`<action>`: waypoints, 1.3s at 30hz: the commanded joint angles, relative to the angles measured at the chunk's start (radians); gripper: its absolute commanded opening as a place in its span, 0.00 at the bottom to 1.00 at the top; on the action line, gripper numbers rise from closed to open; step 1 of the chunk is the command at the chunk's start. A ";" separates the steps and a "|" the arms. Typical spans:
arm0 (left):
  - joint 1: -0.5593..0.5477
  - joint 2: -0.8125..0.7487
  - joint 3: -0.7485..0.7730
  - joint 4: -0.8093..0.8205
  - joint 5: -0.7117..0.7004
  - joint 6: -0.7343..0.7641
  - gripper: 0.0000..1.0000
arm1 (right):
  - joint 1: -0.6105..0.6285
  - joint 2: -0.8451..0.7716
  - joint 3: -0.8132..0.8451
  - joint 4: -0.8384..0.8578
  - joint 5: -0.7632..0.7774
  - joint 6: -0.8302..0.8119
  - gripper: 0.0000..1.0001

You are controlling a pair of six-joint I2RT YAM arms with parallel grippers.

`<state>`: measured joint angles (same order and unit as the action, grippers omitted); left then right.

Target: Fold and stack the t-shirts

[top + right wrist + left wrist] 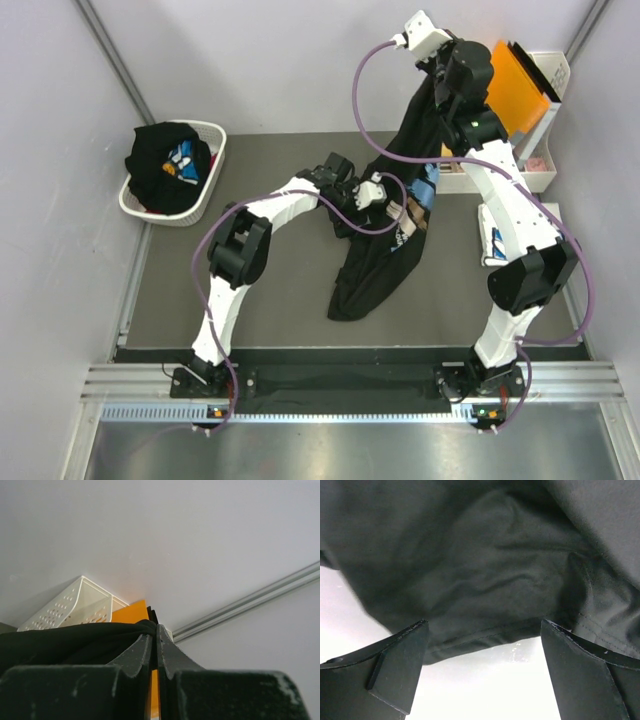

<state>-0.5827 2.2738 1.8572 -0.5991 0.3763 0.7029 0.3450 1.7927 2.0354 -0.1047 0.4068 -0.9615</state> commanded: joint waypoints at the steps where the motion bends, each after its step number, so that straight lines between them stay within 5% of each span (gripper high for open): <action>1: -0.014 0.012 0.043 -0.022 0.001 0.020 0.97 | 0.012 -0.035 0.046 0.046 0.007 0.018 0.00; 7: -0.025 0.032 0.045 -0.021 -0.057 0.021 0.93 | 0.011 -0.030 0.072 0.042 -0.005 0.029 0.00; 10: -0.032 0.044 0.053 -0.033 -0.079 0.020 0.79 | 0.011 -0.030 0.077 0.040 -0.011 0.032 0.00; 16: -0.045 0.066 0.056 -0.054 -0.132 0.029 0.34 | 0.009 -0.033 0.069 0.040 -0.017 0.038 0.00; 19: -0.043 0.067 0.053 -0.054 -0.157 0.017 0.00 | 0.009 -0.039 0.062 0.039 -0.019 0.040 0.00; 30: -0.028 -0.055 -0.048 0.019 -0.586 -0.051 0.00 | 0.005 -0.058 -0.015 0.060 -0.010 0.033 0.00; 39: 0.118 -0.281 -0.222 0.076 -0.826 -0.098 0.00 | 0.005 -0.058 -0.076 0.062 -0.005 0.050 0.00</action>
<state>-0.5396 2.1593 1.6791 -0.5777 -0.2756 0.6407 0.3450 1.7889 1.9739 -0.0963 0.3958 -0.9375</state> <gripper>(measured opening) 0.011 0.011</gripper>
